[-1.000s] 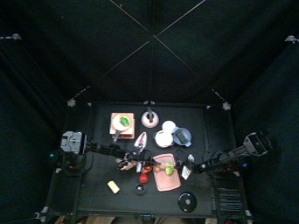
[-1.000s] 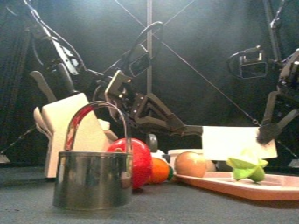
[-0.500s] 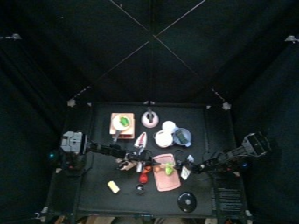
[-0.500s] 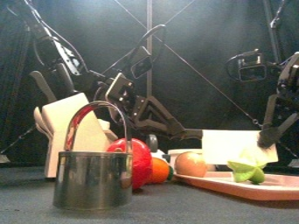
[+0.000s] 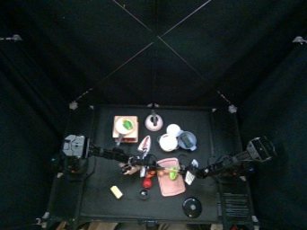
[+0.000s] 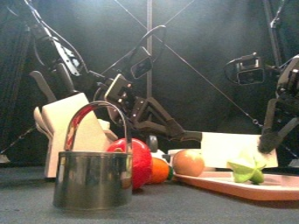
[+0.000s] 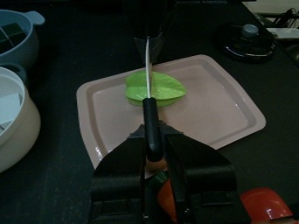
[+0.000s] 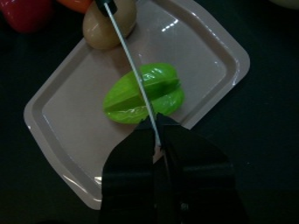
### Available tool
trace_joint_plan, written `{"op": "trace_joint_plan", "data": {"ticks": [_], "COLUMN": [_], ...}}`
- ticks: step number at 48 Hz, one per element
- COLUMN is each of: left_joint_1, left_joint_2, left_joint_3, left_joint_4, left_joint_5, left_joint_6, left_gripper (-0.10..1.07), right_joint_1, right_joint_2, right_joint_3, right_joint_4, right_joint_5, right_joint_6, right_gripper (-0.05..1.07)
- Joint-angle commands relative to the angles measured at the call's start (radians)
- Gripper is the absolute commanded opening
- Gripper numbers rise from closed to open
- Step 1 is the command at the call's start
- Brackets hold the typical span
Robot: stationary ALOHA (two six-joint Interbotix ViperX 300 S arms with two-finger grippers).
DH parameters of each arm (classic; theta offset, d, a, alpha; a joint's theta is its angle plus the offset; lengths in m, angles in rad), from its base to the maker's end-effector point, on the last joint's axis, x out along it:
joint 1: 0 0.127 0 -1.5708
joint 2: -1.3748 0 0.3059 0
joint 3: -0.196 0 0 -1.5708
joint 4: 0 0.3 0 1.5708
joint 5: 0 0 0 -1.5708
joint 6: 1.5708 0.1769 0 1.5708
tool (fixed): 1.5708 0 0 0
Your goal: Cut starfruit
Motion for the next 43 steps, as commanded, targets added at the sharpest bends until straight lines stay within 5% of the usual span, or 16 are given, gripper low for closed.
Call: {"op": "trace_joint_plan", "data": {"ticks": [1, 43], "left_joint_1": [-0.003, -0.002], "left_joint_2": [-0.008, -0.003], "left_joint_3": [0.014, 0.008], "left_joint_4": [0.006, 0.005], "left_joint_5": [0.006, 0.035], "left_joint_6": [-0.002, 0.000], "left_gripper": [0.48, 0.48], "right_joint_1": [0.003, 0.002], "right_joint_2": [0.014, 0.063], "right_joint_3": [0.011, -0.005], "right_joint_4": [0.015, 0.014], "right_joint_5": [0.002, -0.002], "right_joint_6": [0.006, 0.006], "right_gripper": [0.25, 0.25]}}
